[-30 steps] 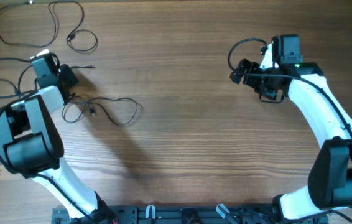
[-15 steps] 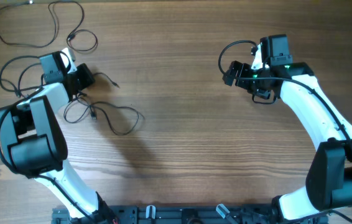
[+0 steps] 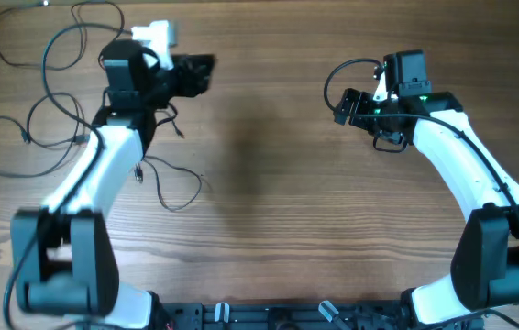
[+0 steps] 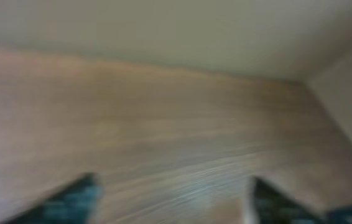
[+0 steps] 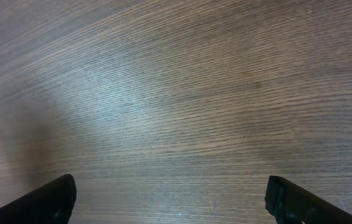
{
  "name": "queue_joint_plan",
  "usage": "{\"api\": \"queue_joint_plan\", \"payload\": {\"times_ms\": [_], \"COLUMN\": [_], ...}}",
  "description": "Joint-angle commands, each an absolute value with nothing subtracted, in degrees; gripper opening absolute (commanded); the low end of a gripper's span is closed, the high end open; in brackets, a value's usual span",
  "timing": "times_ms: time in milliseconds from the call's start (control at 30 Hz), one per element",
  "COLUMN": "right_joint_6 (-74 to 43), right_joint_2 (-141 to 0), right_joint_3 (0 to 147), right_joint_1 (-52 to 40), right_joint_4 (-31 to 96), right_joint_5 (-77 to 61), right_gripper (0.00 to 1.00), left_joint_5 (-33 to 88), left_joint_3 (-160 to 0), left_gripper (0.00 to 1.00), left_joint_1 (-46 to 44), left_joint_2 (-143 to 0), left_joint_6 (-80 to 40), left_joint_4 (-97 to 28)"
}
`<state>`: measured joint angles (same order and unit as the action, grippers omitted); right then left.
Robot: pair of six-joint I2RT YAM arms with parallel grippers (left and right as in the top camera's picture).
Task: Untangle cables
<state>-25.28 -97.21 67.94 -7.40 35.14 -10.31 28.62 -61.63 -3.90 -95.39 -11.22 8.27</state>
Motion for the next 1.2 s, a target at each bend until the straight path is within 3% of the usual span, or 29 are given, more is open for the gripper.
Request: {"api": "queue_joint_plan", "payload": {"times_ms": [0,167,333,633,867,1167], "right_joint_6": [-25.47,-25.5,-25.67,-25.67,-25.65,-25.67], "right_joint_2": [-98.15,-98.15,-98.15,-98.15,-98.15,-98.15], "right_joint_3": [67.75,67.75,67.75,67.75,67.75,67.75], "right_joint_1": [-7.6,-7.6,-7.6,-7.6,-7.6,-7.6], "right_joint_4": [35.18,35.11,34.72,34.72,34.72,34.7], "right_joint_5": [-8.73,-8.73,-8.75,-8.75,-8.75,-8.75], "right_gripper": [1.0,1.0,1.0,1.0,1.0,1.0], "left_joint_5": [27.51,23.38,10.35,10.37,10.37,10.37], "left_joint_3": [-62.06,-62.06,-62.06,-62.04,-62.04,-62.04], "left_gripper": [1.0,1.0,1.0,1.0,1.0,1.0], "left_joint_1": [-5.96,-5.74,-5.74,-5.74,-5.74,-5.72], "left_joint_2": [-88.71,-77.34,-59.79,-39.77,-37.65,-32.4], "left_joint_6": [-7.42,-1.56,4.36,4.27,4.29,4.29], "left_joint_4": [6.5,-3.53,-23.99,-51.96,-73.52,-76.09]}}
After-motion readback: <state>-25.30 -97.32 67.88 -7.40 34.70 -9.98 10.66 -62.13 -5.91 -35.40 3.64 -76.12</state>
